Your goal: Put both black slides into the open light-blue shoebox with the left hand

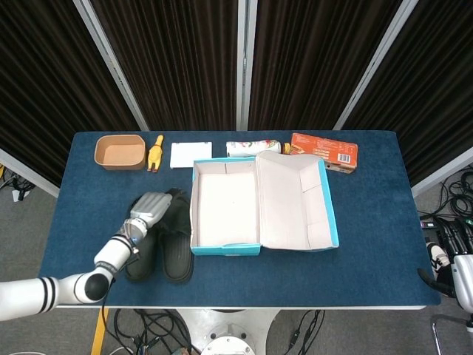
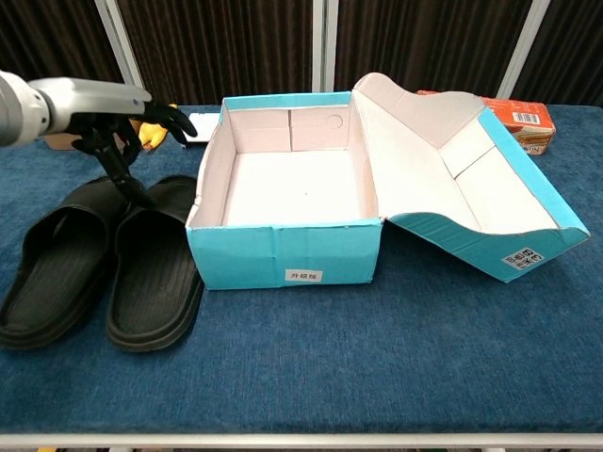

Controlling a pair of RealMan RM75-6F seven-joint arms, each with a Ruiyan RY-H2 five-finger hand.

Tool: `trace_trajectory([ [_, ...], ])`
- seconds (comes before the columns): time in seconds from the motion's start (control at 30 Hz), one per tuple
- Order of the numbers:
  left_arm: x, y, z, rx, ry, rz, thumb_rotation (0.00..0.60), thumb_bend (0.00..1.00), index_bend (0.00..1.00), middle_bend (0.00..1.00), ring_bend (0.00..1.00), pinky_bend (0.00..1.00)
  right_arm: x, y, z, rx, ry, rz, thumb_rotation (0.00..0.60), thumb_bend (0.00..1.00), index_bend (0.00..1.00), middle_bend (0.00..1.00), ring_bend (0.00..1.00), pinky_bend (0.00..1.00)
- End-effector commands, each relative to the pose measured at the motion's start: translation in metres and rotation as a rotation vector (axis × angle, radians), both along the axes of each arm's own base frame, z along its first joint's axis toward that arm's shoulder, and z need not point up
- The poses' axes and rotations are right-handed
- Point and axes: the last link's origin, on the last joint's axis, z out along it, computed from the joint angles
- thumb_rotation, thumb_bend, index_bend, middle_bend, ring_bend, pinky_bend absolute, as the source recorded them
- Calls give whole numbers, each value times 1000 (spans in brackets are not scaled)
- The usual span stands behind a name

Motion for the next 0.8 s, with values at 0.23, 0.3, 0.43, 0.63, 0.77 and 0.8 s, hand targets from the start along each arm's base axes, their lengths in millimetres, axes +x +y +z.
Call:
trace_trajectory([
  [0.23,-3,2,-16,-18,48,40,600,0,104,93,687,952,0,-2,-3,14,-2,-2,600,64,0,112,0,64],
  [0.3,-4,4,-19,-11,62,54,600,0,99,85,686,952,-1,-2,-3,13,-3,-6,600,64,0,112,0,64],
  [0.43,-8,5,-22,-4,80,80,600,0,96,78,686,952,-2,-1,-1,12,-2,-15,600,65,0,112,0,64],
  [0.63,-14,7,-28,-2,100,110,600,0,95,77,686,952,-2,-2,-3,19,-4,-11,600,65,0,112,0,64],
  [0.77,-15,9,-34,-41,85,127,600,0,98,84,687,952,-2,-1,-2,12,-5,-15,600,65,0,112,0,64],
  [0.8,-15,10,-36,-51,76,130,600,0,106,98,689,952,-2,-1,-2,10,-5,-16,600,65,0,112,0,64],
])
